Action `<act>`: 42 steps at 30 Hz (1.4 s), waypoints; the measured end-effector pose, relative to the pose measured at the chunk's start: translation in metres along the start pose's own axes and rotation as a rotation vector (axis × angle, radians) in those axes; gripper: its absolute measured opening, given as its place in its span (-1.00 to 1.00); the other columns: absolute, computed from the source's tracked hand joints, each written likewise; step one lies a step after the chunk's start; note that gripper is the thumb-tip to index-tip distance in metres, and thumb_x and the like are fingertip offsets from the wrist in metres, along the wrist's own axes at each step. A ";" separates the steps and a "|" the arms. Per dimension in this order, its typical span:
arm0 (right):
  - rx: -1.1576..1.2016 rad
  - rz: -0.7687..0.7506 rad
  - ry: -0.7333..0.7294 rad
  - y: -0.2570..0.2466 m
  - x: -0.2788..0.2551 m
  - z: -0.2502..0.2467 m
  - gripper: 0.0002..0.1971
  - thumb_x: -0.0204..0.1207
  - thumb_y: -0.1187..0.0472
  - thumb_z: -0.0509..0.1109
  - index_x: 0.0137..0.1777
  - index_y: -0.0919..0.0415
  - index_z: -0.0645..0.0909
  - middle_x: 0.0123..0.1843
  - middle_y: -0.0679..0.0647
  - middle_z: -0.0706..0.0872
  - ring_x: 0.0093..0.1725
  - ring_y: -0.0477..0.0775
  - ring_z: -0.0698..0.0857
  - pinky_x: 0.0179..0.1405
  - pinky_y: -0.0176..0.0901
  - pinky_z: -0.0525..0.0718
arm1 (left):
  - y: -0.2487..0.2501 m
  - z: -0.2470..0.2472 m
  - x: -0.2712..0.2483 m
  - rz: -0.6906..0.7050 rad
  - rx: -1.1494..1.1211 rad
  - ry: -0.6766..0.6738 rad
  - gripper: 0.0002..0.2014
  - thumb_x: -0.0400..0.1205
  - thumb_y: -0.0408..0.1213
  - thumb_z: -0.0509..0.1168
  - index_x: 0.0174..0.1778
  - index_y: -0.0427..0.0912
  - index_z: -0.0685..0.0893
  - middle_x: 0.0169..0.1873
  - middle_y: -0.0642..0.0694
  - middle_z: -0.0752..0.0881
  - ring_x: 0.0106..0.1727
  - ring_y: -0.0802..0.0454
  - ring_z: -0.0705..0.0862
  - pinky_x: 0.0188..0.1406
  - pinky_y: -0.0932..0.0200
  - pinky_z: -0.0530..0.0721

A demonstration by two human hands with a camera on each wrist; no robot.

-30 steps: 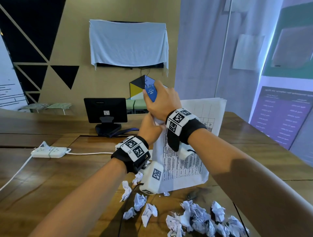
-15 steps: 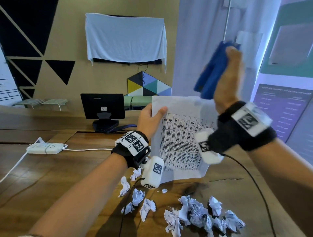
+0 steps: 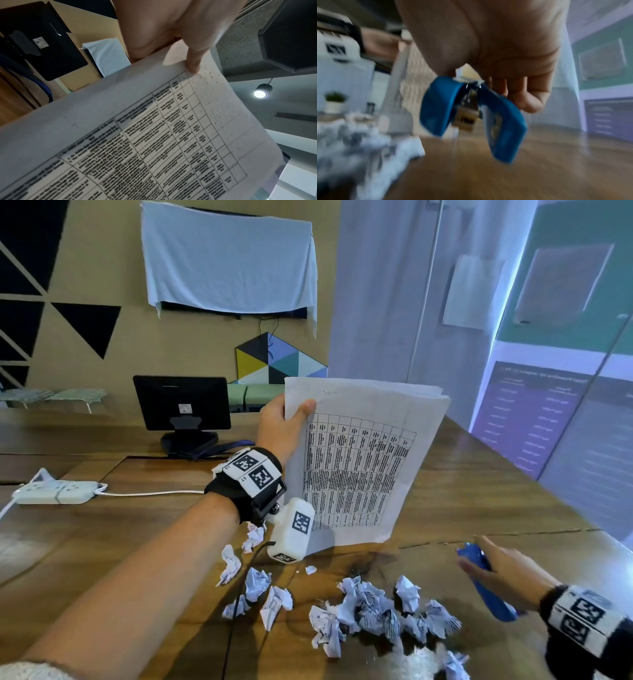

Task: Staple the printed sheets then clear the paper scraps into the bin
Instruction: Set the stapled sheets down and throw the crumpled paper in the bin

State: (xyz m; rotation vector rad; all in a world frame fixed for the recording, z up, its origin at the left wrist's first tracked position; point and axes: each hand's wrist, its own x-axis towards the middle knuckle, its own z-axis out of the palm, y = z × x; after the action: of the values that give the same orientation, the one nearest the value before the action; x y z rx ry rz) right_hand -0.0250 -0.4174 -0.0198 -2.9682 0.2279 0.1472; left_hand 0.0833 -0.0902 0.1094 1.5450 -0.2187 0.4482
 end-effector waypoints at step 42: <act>1.019 0.002 0.419 -0.046 0.142 -0.019 -0.79 0.60 0.26 0.31 0.20 0.23 0.61 0.15 0.20 0.74 0.11 0.23 0.71 0.21 0.18 0.66 | -0.118 0.042 -0.016 -0.430 0.351 -0.535 -0.60 0.67 -0.31 0.24 0.41 -0.23 0.34 0.31 -0.19 0.62 0.12 -0.08 0.69 -0.15 0.11 0.77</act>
State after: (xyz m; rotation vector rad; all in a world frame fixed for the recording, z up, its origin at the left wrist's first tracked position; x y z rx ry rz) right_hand 0.1232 -0.3960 -0.0099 -1.9461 0.2518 -0.4583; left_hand 0.1239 -0.1301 -0.0037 1.9772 -0.2161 -0.2908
